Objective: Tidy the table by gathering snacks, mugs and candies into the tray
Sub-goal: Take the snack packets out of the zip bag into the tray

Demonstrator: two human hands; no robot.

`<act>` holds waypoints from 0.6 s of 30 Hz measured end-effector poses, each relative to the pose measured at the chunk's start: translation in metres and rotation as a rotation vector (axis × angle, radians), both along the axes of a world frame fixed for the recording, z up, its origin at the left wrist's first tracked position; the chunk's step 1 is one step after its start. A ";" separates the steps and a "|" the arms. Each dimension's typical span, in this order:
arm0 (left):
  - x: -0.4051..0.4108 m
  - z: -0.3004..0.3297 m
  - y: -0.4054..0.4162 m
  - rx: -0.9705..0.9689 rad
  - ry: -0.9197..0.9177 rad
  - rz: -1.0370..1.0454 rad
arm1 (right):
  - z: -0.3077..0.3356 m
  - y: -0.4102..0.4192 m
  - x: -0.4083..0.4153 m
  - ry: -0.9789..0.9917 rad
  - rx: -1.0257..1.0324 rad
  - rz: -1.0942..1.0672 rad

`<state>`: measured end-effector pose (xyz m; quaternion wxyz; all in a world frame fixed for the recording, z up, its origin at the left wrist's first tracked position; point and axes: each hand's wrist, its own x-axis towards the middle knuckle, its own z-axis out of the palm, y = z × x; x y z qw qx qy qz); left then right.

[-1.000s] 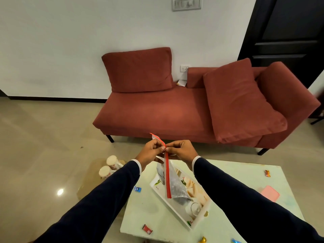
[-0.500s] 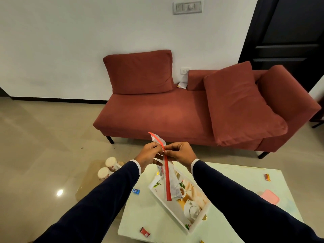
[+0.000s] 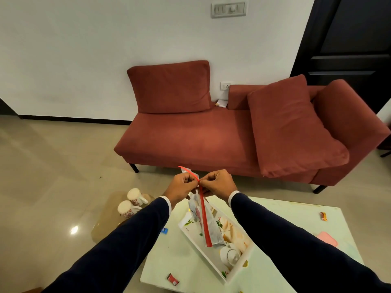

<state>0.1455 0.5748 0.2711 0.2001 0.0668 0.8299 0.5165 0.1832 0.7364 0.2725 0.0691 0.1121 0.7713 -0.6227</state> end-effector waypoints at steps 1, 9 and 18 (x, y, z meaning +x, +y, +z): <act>0.001 -0.001 0.000 0.004 0.000 0.008 | 0.000 0.000 0.000 -0.003 0.005 0.000; 0.009 -0.009 -0.001 0.118 -0.117 0.038 | -0.010 0.001 0.007 -0.082 -0.090 -0.049; 0.013 -0.004 0.001 0.048 -0.080 -0.013 | -0.008 0.000 0.009 -0.038 0.050 0.031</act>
